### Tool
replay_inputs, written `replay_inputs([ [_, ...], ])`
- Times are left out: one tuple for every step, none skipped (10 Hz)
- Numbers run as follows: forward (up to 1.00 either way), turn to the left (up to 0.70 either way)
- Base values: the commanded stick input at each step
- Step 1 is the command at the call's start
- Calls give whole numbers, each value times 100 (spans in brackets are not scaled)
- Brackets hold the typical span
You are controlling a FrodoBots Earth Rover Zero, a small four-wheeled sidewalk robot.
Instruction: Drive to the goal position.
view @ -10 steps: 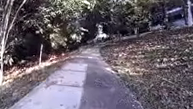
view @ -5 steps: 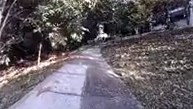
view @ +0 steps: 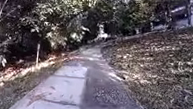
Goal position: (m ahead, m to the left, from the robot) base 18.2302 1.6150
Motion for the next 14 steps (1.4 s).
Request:
replay_inputs([
  [50,0],
  [50,-36],
  [50,-50],
  [50,-50],
  [50,-48],
  [50,0],
  [50,0],
  [50,0],
  [50,0],
  [50,0],
  [50,0],
  [50,0],
  [50,0],
  [50,0],
])
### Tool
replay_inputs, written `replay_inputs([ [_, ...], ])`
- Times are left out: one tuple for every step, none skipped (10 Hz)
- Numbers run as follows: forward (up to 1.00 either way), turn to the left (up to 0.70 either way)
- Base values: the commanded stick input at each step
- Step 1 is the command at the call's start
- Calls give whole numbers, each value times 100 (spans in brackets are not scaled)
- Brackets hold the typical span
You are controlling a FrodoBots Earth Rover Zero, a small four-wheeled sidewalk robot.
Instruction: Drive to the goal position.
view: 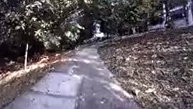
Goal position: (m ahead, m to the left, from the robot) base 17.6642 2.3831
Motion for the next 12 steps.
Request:
replay_inputs([
  [50,0],
  [50,0],
  [50,0],
  [50,0],
  [50,0],
  [50,0],
  [50,0],
  [50,0],
  [50,0],
  [50,0],
  [50,0],
  [50,0],
])
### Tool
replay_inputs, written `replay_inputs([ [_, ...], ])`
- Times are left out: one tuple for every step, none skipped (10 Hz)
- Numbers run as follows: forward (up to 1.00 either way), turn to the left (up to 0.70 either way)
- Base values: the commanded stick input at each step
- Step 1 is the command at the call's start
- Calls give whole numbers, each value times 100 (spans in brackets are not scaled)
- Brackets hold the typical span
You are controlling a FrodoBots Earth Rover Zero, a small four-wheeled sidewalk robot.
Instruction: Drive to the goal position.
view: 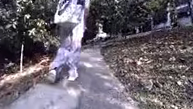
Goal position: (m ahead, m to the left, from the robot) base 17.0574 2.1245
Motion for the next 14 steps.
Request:
replay_inputs([
  [50,0],
  [50,0],
  [50,0],
  [50,0],
  [50,0],
  [50,0],
  [50,0],
  [50,0],
  [50,0],
  [50,0],
  [50,0],
  [50,0],
  [50,0],
  [50,0],
])
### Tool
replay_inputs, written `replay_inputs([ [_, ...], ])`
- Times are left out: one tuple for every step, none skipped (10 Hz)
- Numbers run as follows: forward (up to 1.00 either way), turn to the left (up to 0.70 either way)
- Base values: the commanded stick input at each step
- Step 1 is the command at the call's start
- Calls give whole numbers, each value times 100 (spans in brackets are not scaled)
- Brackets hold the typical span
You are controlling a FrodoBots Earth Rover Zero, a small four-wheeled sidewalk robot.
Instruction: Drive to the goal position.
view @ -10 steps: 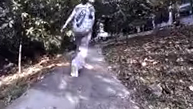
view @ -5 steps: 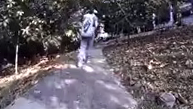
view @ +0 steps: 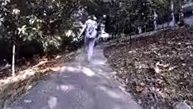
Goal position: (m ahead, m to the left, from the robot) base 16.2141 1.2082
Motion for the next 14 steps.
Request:
replay_inputs([
  [50,0],
  [50,0],
  [50,0],
  [50,0],
  [50,0],
  [50,0],
  [50,0],
  [50,0],
  [50,0],
  [50,0],
  [50,0],
  [50,0],
  [50,-27],
  [50,-47],
])
